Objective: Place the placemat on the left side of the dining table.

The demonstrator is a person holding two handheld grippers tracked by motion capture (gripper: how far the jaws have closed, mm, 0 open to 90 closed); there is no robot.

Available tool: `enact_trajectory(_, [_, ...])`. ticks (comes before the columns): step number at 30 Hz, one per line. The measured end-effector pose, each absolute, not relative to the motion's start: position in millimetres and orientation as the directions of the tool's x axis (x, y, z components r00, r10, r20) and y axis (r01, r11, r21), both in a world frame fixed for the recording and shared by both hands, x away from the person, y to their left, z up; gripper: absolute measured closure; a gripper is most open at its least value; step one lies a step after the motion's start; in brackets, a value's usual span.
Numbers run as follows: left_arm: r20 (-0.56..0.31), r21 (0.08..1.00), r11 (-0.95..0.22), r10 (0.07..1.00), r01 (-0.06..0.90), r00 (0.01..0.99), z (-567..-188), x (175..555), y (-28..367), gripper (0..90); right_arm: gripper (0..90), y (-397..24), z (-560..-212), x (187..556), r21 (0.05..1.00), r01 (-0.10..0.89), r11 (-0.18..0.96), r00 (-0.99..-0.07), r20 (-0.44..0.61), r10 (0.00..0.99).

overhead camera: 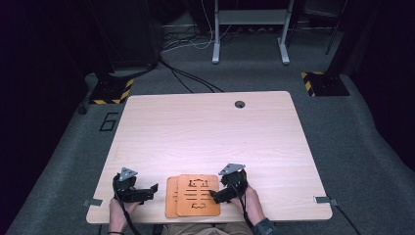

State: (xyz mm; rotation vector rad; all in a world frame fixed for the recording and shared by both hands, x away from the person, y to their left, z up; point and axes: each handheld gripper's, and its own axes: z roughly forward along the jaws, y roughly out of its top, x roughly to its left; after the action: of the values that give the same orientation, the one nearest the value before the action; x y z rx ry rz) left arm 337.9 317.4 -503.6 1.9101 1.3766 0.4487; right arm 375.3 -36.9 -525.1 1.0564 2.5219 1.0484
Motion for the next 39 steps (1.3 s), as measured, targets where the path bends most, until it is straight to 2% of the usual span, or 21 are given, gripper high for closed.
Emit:
enact_trajectory(17, [-0.177, 0.721, -0.247, 0.838, 0.648, 0.516, -503, 331, 260, 0.0, 0.0, -37, -525, 375, 0.686, 0.538, 0.49, -0.72, 0.073, 0.69])
enact_trajectory(31, [-0.229, 0.697, -0.292, 0.775, 0.655, 0.589, -506, 336, 229, 0.0, 0.0, -37, -525, 375, 0.687, 0.538, 0.49, -0.721, 0.072, 0.69])
enact_trajectory(39, [-0.256, 0.674, -0.304, 0.759, 0.673, 0.598, -511, 340, 218, 0.5, 0.0, -37, -525, 375, 0.688, 0.537, 0.489, -0.721, 0.073, 0.689])
